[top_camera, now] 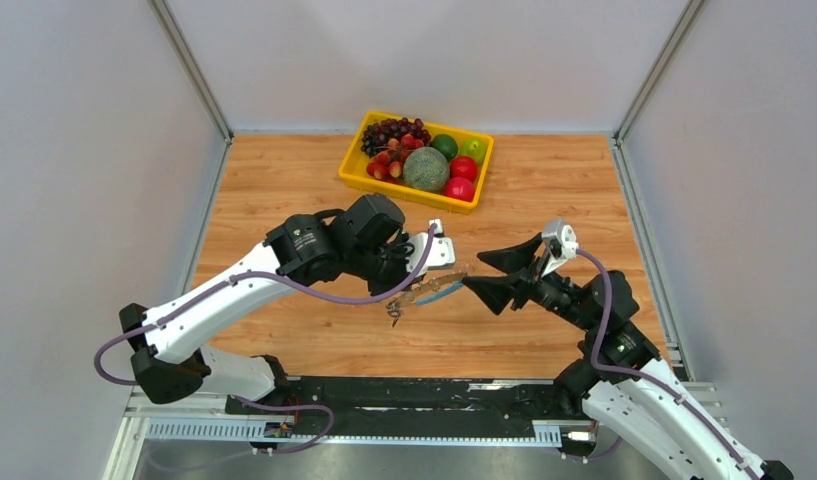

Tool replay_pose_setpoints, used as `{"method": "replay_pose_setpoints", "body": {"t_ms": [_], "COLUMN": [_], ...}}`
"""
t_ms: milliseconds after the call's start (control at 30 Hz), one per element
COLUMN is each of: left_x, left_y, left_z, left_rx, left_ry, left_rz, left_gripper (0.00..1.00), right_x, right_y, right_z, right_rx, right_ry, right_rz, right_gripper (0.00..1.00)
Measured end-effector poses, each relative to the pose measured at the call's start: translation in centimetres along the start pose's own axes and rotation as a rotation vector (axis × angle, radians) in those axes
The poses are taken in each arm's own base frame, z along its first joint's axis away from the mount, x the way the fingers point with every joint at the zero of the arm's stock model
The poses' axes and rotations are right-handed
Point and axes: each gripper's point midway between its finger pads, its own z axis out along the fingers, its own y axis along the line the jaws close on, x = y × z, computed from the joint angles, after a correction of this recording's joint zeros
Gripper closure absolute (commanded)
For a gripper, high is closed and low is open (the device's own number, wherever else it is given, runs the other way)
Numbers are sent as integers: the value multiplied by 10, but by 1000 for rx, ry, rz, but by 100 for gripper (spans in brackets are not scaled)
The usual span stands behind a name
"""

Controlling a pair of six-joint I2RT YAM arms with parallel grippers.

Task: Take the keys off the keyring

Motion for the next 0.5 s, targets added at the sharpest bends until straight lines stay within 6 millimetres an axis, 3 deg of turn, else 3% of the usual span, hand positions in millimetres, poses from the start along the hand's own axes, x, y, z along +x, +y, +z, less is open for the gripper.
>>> {"method": "replay_pose_setpoints", "body": {"t_ms": [100, 200, 267, 500], "left_x": [0, 0, -1, -1], "left_y": [-8, -15, -18, -13], "left_z": [-3, -6, -7, -11], "left_rx": [22, 37, 41, 3], "left_ry": [-13, -24, -30, -29], "left_rz": [28, 51, 67, 75], "left_gripper": [100, 100, 100, 100], "right_x": [-8, -13, -14, 23], "right_y": [-20, -35, -39, -33], "right_z": [6, 14, 20, 33], "right_rx": [111, 182, 195, 114], "right_ry": [-17, -5, 11, 152], "right_rz": [8, 18, 21, 82], "right_gripper": [39, 56, 61, 67]}}
